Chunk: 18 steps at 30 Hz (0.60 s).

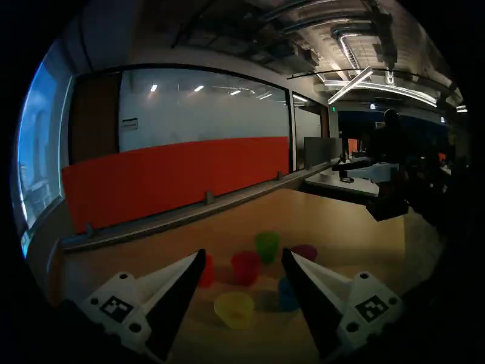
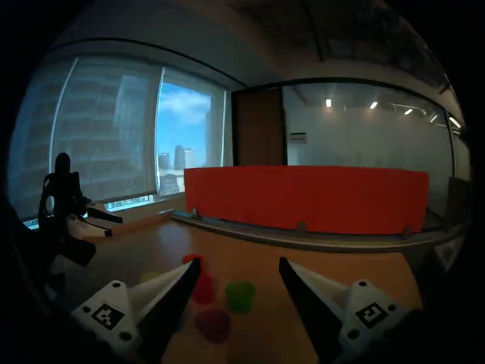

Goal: Pour water

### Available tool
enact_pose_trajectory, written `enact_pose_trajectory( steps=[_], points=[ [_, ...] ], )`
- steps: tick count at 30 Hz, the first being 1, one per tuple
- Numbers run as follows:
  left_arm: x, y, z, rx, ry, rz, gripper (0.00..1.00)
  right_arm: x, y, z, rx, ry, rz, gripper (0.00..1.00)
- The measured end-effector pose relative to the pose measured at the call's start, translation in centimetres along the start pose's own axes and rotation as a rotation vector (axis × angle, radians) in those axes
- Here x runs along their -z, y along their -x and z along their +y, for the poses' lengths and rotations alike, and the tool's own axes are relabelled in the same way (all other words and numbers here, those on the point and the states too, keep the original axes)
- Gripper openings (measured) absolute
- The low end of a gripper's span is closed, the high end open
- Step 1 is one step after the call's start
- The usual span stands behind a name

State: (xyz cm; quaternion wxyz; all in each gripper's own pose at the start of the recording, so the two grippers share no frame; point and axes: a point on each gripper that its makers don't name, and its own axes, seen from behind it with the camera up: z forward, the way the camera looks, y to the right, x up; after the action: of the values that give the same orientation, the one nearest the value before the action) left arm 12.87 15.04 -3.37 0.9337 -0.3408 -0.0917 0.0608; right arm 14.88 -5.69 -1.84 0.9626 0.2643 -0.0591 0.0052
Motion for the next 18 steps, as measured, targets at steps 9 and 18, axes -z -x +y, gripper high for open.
enact_pose_trajectory(
  steps=[9, 18],
  points=[
    [-1.3, 1.8, 1.2, -0.05, 0.028, -0.078, 0.93, 0.0, 0.4, -0.1, 0.004, -0.006, -0.017, 1.0],
    [-2.9, 4.4, 3.3, -0.096, 0.078, -0.168, 0.93, -0.3, 1.3, -0.2, 0.009, -0.012, -0.033, 1.0]
  ],
)
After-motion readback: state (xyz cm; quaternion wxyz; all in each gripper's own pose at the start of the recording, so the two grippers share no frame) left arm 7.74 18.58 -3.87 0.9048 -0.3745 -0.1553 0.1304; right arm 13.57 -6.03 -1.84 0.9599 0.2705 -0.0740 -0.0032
